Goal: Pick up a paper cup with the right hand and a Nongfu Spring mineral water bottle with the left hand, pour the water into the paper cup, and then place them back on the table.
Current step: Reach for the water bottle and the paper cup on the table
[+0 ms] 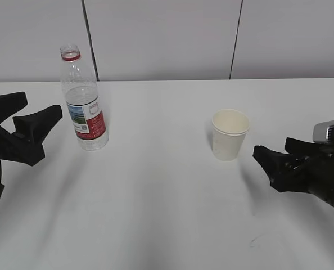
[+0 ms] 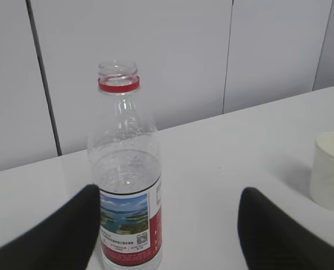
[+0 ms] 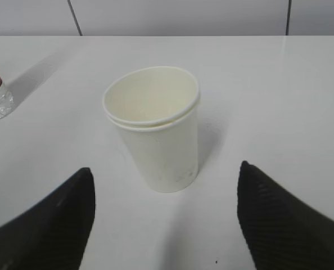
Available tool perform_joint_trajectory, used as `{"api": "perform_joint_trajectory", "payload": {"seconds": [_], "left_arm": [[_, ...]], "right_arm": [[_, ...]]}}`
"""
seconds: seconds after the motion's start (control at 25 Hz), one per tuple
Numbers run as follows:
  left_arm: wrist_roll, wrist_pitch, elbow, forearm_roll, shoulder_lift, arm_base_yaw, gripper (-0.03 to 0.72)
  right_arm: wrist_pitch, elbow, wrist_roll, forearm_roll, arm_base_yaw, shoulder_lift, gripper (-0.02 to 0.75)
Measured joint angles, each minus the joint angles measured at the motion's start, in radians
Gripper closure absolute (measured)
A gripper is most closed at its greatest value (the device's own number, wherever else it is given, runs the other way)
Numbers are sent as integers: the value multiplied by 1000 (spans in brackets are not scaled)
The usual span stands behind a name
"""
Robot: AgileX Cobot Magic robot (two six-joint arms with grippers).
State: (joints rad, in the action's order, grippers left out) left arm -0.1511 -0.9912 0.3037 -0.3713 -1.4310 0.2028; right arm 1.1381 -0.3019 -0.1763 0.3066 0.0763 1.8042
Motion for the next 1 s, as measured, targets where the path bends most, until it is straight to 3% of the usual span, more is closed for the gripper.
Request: {"api": "perform_joint_trajectory", "payload": {"seconds": [0.24, 0.68, 1.0], "left_arm": [[0, 0, 0, -1, 0, 0, 224], [0, 0, 0, -1, 0, 0, 224], [0, 0, 0, -1, 0, 0, 224]], "right_arm": [[3, 0, 2, 62, 0, 0, 157], [6, -24, 4, 39, 0, 9, 137], [8, -121, -54, 39, 0, 159, 134]]}}
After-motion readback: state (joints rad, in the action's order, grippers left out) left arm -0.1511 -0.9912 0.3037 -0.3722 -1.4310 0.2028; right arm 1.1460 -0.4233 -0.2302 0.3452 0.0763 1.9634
